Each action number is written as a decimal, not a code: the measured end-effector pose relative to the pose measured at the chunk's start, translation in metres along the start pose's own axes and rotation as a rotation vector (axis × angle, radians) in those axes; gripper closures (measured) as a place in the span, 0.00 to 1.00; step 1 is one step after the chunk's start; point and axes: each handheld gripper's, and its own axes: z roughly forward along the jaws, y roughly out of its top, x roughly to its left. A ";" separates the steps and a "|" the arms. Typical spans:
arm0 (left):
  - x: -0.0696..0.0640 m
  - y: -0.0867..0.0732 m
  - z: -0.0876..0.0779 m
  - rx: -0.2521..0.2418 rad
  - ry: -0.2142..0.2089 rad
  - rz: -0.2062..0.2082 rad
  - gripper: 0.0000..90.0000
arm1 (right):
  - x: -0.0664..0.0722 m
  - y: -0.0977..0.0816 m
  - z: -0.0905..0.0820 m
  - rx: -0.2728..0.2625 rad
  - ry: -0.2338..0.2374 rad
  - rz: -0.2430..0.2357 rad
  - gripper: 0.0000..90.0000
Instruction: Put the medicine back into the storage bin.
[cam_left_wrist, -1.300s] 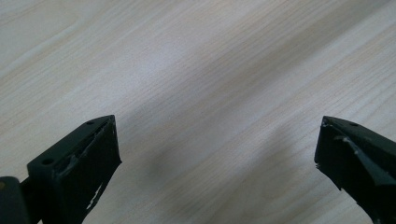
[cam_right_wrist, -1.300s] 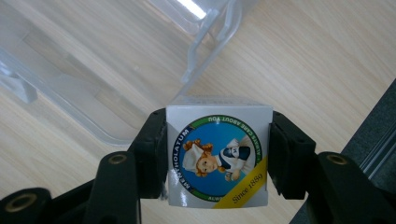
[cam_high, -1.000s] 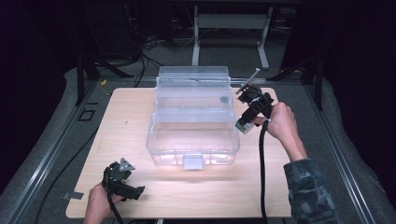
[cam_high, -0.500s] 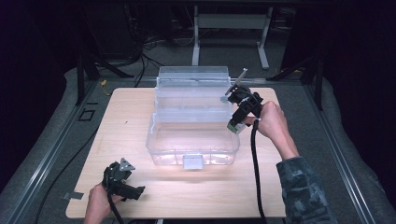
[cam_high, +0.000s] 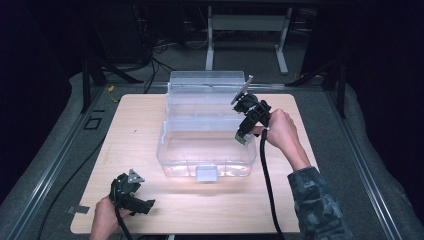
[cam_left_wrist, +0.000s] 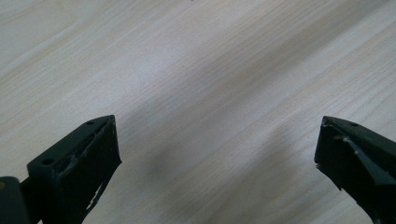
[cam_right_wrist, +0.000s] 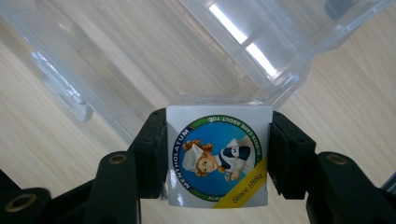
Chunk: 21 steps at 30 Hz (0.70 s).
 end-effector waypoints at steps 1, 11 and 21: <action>0.000 0.000 0.000 -0.001 0.001 -0.001 0.00 | 0.001 0.001 0.000 0.004 -0.005 -0.002 0.52; 0.001 0.000 -0.001 -0.004 0.002 -0.001 0.00 | 0.009 0.007 0.008 0.011 0.015 -0.020 0.52; 0.003 -0.001 -0.001 -0.009 0.001 0.006 0.00 | 0.014 0.011 0.019 0.017 0.034 -0.026 0.52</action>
